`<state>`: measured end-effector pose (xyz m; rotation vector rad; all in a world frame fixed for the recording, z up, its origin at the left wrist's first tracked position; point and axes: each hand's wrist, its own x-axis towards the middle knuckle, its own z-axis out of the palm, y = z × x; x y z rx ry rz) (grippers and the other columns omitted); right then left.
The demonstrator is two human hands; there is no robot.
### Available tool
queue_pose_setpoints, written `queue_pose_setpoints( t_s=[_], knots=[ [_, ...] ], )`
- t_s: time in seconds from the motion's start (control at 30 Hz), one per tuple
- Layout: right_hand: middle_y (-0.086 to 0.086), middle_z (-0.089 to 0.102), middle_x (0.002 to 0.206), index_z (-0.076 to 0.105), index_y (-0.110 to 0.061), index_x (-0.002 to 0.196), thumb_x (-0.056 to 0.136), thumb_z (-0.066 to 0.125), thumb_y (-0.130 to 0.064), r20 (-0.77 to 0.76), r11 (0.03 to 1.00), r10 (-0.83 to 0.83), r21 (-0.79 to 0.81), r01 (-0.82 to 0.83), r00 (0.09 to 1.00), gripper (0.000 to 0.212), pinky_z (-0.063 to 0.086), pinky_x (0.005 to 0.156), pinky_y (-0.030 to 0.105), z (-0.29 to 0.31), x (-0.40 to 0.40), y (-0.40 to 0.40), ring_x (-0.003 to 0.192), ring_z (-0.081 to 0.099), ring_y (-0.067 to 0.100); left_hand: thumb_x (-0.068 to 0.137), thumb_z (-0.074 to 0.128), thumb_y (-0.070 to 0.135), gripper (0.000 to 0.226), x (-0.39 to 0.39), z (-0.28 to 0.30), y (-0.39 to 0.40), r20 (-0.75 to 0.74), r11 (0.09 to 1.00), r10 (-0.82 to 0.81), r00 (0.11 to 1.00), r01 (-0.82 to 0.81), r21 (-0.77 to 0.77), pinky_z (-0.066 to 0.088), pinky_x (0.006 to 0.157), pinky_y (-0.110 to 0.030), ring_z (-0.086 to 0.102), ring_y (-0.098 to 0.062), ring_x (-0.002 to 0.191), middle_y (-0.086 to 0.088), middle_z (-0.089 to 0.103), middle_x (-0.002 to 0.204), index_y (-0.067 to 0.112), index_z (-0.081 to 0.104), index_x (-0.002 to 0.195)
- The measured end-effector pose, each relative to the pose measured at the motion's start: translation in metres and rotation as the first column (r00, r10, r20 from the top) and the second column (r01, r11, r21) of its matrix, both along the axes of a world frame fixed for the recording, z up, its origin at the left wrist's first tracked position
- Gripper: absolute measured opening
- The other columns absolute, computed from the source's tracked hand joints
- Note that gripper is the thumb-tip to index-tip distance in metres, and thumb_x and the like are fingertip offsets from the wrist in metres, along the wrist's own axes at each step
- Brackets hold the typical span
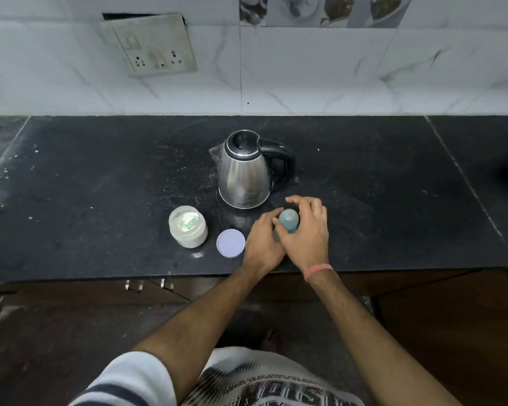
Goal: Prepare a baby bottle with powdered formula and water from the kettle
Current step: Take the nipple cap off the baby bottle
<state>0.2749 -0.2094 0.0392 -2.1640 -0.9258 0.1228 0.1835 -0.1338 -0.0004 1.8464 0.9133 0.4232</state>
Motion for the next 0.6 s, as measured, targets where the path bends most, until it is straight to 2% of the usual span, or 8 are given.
queue_pose_setpoints(
  t_s=[0.1, 0.17, 0.3, 0.47, 0.6],
  knots=[
    [-0.011, 0.057, 0.13, 0.066, -0.03, 0.132, 0.082, 0.094, -0.029, -0.057, 0.998, 0.035, -0.041, -0.037, 0.998, 0.056, 0.054, 0.101, 0.035, -0.004, 0.009, -0.003, 0.123, 0.055, 0.014, 0.086, 0.076, 0.041, 0.05, 0.006, -0.002, 0.004, -0.011, 1.0, 0.002, 1.0, -0.002, -0.023, 0.064, 0.103, -0.046, 0.076, -0.01, 0.116, 0.014, 0.082, 0.125, 0.035, 0.076, 0.135],
    [-0.011, 0.063, 0.126, 0.069, -0.029, 0.129, 0.08, 0.096, -0.03, -0.066, 0.996, 0.052, -0.069, -0.057, 0.996, 0.056, 0.054, 0.1, 0.038, -0.007, 0.013, -0.004, 0.119, 0.058, 0.016, 0.086, 0.074, 0.037, 0.046, 0.007, -0.003, 0.006, -0.032, 1.0, 0.003, 0.999, -0.003, -0.011, 0.064, 0.099, -0.046, 0.077, -0.01, 0.11, 0.015, 0.083, 0.119, 0.035, 0.078, 0.132],
    [-0.007, 0.07, 0.123, 0.072, -0.024, 0.126, 0.079, 0.097, -0.027, -0.059, 0.996, 0.035, -0.078, -0.039, 0.998, 0.053, 0.053, 0.1, 0.037, -0.012, 0.013, -0.003, 0.116, 0.062, 0.02, 0.084, 0.074, 0.046, 0.048, 0.008, -0.008, 0.008, -0.043, 1.0, -0.001, 0.999, 0.001, 0.003, 0.065, 0.094, -0.044, 0.077, -0.008, 0.106, 0.02, 0.083, 0.116, 0.04, 0.076, 0.132],
    [-0.007, 0.07, 0.132, 0.071, -0.022, 0.135, 0.086, 0.093, -0.023, -0.078, 0.995, 0.023, -0.098, -0.031, 0.997, 0.054, 0.042, 0.103, 0.025, -0.014, 0.009, -0.002, 0.123, 0.059, 0.016, 0.09, 0.074, 0.039, 0.038, 0.008, -0.015, 0.011, -0.031, 0.997, -0.025, 0.999, 0.027, 0.073, 0.064, 0.087, -0.043, 0.076, -0.012, 0.1, 0.014, 0.083, 0.114, 0.036, 0.077, 0.128],
    [-0.01, 0.068, 0.138, 0.069, -0.026, 0.14, 0.09, 0.088, -0.014, -0.146, 0.984, 0.1, -0.133, -0.12, 0.984, 0.054, 0.04, 0.112, 0.026, -0.008, 0.014, -0.003, 0.131, 0.055, 0.014, 0.091, 0.073, 0.037, 0.038, 0.007, -0.02, 0.015, -0.062, 0.994, -0.048, 0.997, 0.054, 0.1, 0.064, 0.087, -0.044, 0.075, -0.012, 0.1, 0.014, 0.082, 0.114, 0.035, 0.077, 0.129]
  ],
)
